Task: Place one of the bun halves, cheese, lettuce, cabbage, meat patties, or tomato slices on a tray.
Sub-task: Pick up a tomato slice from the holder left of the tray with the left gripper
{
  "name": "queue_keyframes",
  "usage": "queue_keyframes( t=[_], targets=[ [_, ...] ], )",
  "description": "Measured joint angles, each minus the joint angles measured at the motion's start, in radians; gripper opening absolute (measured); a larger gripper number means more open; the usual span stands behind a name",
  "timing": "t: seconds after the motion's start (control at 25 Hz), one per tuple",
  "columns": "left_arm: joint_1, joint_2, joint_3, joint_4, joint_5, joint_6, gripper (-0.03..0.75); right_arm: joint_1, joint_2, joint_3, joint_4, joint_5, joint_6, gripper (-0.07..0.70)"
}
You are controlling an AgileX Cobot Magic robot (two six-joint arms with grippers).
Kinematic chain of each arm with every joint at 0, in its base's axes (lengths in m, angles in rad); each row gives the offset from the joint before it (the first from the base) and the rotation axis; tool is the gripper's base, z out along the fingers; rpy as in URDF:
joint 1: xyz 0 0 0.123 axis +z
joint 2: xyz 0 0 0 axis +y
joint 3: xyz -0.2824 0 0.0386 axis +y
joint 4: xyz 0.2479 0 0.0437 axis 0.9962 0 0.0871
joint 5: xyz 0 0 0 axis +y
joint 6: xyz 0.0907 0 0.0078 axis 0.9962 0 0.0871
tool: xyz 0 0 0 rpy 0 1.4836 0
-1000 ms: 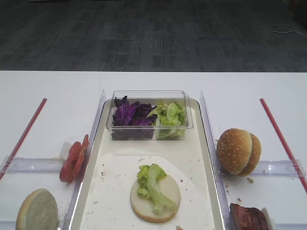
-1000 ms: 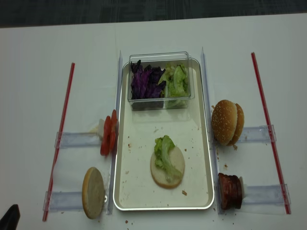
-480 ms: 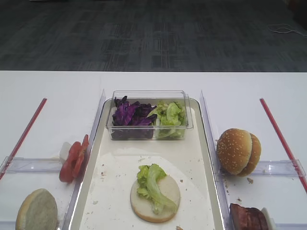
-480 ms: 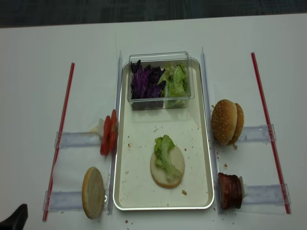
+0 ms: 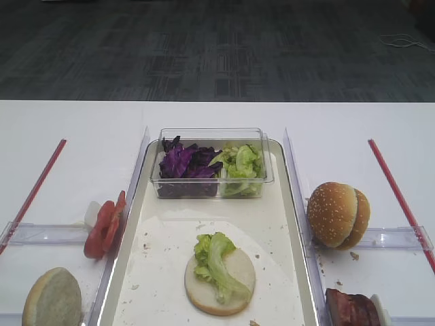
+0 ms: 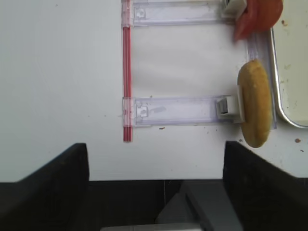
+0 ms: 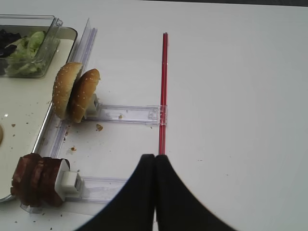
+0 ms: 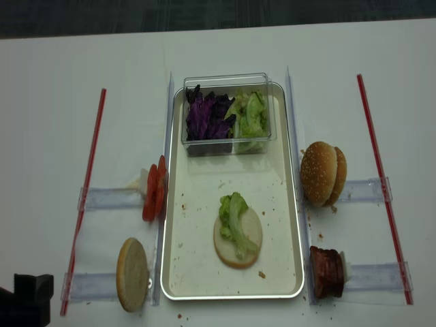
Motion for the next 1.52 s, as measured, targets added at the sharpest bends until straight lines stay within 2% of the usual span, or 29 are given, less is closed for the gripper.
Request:
queue_keyframes(
  t=[0.36, 0.76, 1.52],
  targets=[
    [0.000, 0.309, -0.172, 0.000, 0.045, -0.002, 0.538, 0.000, 0.000, 0.000, 0.000, 0.000, 0.000, 0.063],
    [0.000, 0.602, -0.386, 0.000, 0.043, -0.002, 0.538, 0.000, 0.000, 0.000, 0.000, 0.000, 0.000, 0.063],
    [0.000, 1.010, -0.674, 0.000, 0.035, 0.012, 0.538, 0.000, 0.000, 0.000, 0.000, 0.000, -0.004, 0.063]
  ],
)
